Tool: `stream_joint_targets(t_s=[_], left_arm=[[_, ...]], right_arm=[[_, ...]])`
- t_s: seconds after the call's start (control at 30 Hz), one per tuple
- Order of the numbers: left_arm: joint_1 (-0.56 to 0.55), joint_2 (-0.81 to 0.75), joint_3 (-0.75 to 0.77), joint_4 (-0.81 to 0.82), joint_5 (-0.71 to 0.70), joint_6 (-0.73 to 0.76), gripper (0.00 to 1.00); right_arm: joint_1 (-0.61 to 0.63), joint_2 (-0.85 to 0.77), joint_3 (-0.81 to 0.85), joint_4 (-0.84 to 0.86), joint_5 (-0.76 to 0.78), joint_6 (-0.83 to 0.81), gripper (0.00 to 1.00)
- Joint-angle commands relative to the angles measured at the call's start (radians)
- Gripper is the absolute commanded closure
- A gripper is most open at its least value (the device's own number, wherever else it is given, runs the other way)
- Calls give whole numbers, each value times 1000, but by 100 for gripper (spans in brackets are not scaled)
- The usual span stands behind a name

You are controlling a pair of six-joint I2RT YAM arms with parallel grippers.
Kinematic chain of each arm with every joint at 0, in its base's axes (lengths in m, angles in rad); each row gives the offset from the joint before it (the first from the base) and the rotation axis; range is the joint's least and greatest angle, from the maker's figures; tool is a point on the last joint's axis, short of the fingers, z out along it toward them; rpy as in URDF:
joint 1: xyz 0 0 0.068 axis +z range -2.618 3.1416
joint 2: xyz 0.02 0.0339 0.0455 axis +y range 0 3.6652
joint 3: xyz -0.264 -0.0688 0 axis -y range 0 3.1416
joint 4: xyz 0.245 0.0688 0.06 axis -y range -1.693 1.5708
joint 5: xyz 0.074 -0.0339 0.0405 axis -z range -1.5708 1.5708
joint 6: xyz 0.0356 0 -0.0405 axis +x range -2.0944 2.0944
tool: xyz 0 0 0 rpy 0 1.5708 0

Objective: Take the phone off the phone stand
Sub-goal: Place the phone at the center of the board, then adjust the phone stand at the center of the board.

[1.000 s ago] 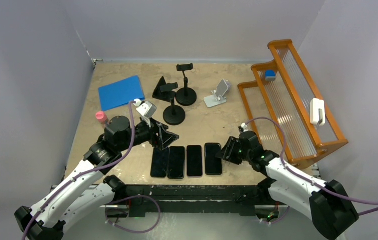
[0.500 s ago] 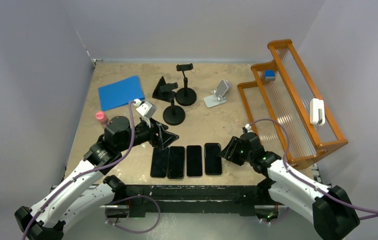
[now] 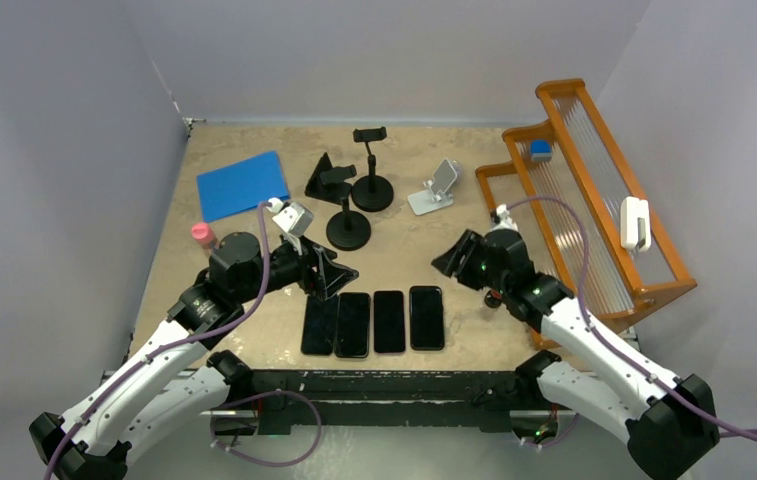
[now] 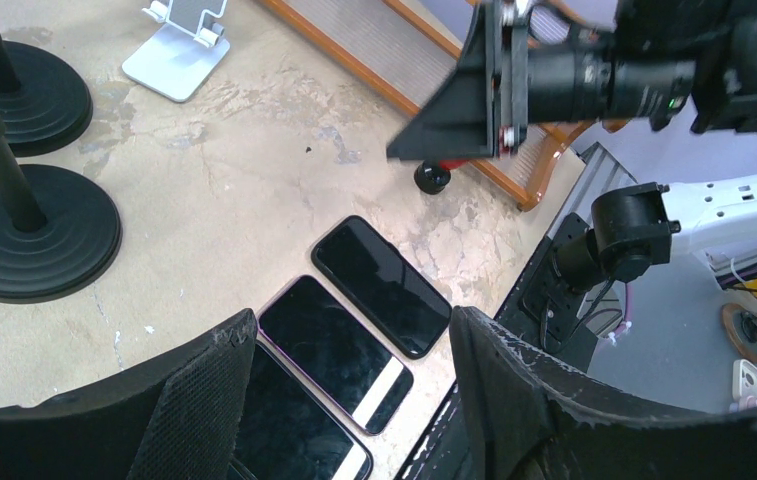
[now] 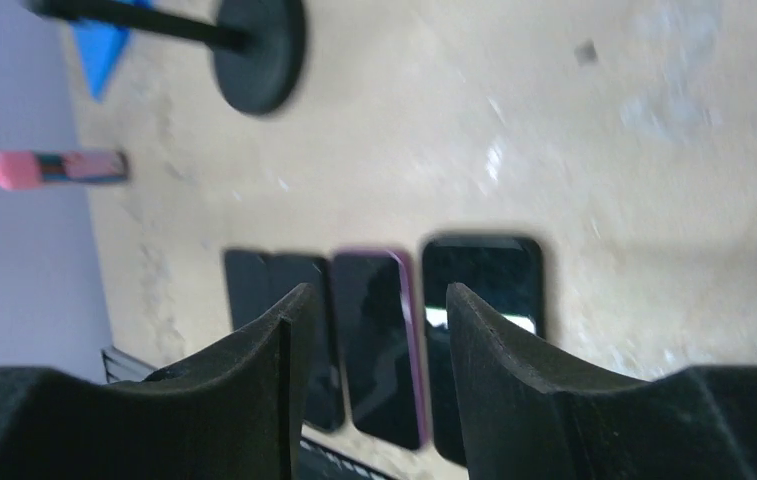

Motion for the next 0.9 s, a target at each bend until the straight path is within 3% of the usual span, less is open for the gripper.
stream_joint_targets(t_s=[0.0,0.27,0.5,0.67,0.87], left_arm=[[-4,-8,3,44,8,6,31],[-4,-17,-7,48,-7,15,31],[-3,-16,0,31,-27,26,32],[-3,-38,-3,31,-45,34,32],[-3,-57,-5,31,-52,43,32]], right_arm=[[4,73,182,95,122,-88,46],[-8,350,417,255,352,-248,29],[-123,571,454,453,351,-278,20],[-143,674,458,609,343,-373,4],[-166,761,473,737,289,-421,4]])
